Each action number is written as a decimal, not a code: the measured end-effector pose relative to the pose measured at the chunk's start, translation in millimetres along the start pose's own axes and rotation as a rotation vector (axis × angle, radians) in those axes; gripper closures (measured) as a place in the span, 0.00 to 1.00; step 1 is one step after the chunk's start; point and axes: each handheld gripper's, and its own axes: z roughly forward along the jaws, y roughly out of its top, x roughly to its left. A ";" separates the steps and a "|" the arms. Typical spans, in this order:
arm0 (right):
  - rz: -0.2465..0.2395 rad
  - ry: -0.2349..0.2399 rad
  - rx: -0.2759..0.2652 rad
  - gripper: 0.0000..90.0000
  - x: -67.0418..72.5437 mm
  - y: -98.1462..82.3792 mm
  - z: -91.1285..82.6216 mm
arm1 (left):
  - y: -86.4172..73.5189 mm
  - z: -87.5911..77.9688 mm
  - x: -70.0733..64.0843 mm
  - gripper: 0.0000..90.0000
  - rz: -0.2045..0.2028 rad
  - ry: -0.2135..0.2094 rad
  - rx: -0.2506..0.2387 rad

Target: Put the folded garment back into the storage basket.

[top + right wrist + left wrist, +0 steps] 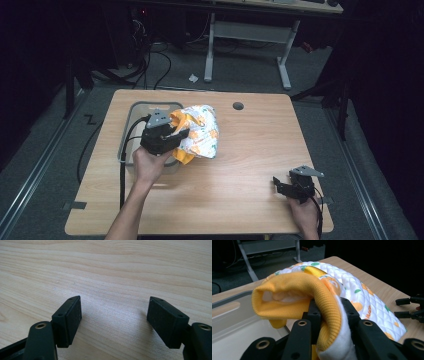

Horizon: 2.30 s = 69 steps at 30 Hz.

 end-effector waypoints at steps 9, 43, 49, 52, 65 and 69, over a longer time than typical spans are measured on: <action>0.000 0.000 0.000 0.31 0.0 0.0 0.0 | -4.0 -8.3 9.7 0.82 -0.004 0.034 0.002; 0.000 0.000 0.000 0.31 0.0 0.0 0.0 | -24.6 -25.6 59.1 0.82 -0.070 0.119 0.020; 0.000 -0.001 0.000 0.31 0.0 0.0 0.0 | -30.4 -22.8 68.6 0.82 -0.082 0.132 0.030; 0.000 0.000 0.000 0.31 0.0 0.0 0.0 | -34.6 -18.7 72.2 0.82 -0.063 0.161 0.049; 0.000 -0.001 0.000 0.31 0.0 0.0 0.0 | -54.0 -0.3 90.3 0.82 -0.101 0.164 0.103; 0.000 -0.001 0.000 0.31 0.0 0.0 0.0 | -60.7 4.8 94.7 0.81 -0.098 0.176 0.140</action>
